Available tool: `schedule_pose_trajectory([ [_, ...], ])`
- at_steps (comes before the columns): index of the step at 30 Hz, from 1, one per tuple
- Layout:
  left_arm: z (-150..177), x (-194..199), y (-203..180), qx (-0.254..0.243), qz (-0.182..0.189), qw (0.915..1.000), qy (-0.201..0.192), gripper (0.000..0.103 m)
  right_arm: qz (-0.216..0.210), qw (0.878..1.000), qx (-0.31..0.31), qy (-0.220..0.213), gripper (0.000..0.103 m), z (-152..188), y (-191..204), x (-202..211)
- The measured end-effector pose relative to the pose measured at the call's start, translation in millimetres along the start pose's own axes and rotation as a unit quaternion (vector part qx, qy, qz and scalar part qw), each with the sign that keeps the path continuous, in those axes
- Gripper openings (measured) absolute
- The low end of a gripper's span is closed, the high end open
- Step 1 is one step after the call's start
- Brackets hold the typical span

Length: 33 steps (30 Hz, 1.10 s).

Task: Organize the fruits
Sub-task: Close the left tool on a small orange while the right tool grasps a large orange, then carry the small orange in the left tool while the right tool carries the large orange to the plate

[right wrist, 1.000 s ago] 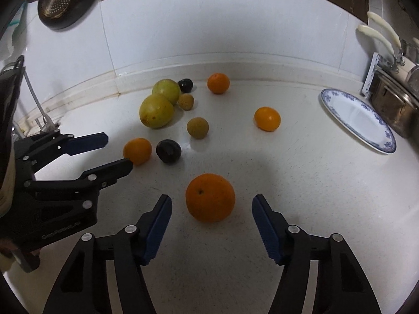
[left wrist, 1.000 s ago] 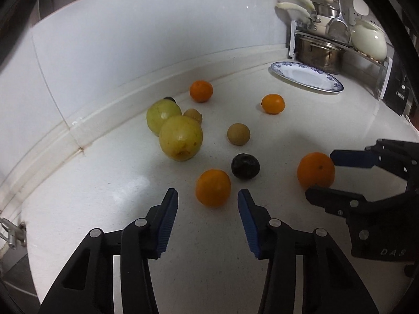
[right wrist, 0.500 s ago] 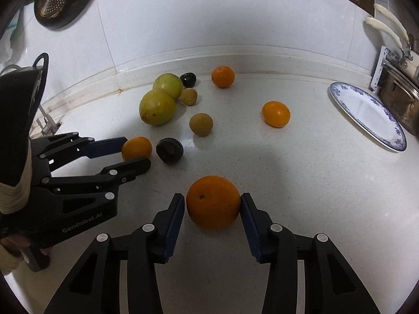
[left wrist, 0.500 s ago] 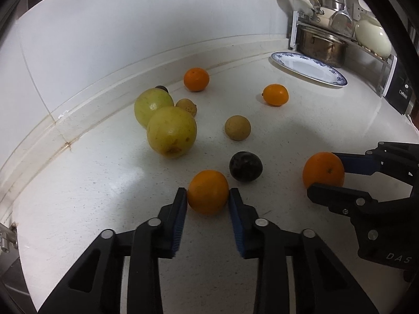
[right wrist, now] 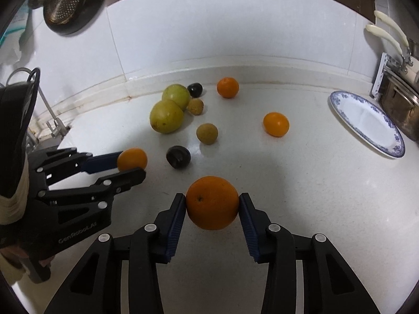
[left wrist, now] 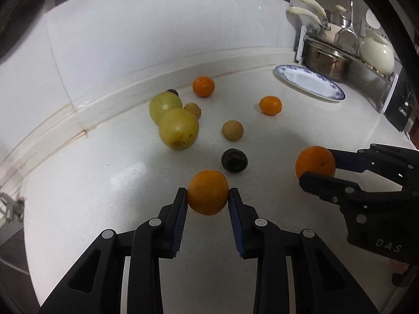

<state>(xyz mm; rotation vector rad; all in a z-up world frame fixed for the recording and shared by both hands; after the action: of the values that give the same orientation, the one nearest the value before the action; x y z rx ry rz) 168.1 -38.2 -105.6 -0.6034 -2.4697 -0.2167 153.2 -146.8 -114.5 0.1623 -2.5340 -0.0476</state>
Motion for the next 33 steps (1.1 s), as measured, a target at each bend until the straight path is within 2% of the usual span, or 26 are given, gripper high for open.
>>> schedule_pose_trajectory([
  [17,-14.0,64.4,-30.5,0.031,-0.04,0.997,-0.058,0.031,-0.022,0.999,0.004,-0.05,0.043,-13.5,-5.7,59.9],
  [24,-29.3,71.5,-50.1,0.027,-0.044,0.9956,-0.078,0.031,-0.022,0.997,0.003,-0.07,0.043,-21.5,-22.0,77.1],
  [33,-50.4,60.4,-84.6,0.021,-0.028,0.9958,-0.085,0.031,-0.011,0.996,-0.005,-0.085,0.043,-29.6,-59.1,90.4],
])
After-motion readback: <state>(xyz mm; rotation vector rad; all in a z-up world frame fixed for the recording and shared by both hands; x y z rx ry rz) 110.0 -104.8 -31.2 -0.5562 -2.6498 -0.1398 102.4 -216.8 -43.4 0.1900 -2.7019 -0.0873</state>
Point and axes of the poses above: each gripper's, at about its wrist camera, not at the fingertips, and x roughly against the way its jaws point, y to its left, z to its underside, the point moved 2 cm from there along -x, roughly the way its jaws point, and after that the axes turned 13 degrees about -y, right-handed, at the moved point
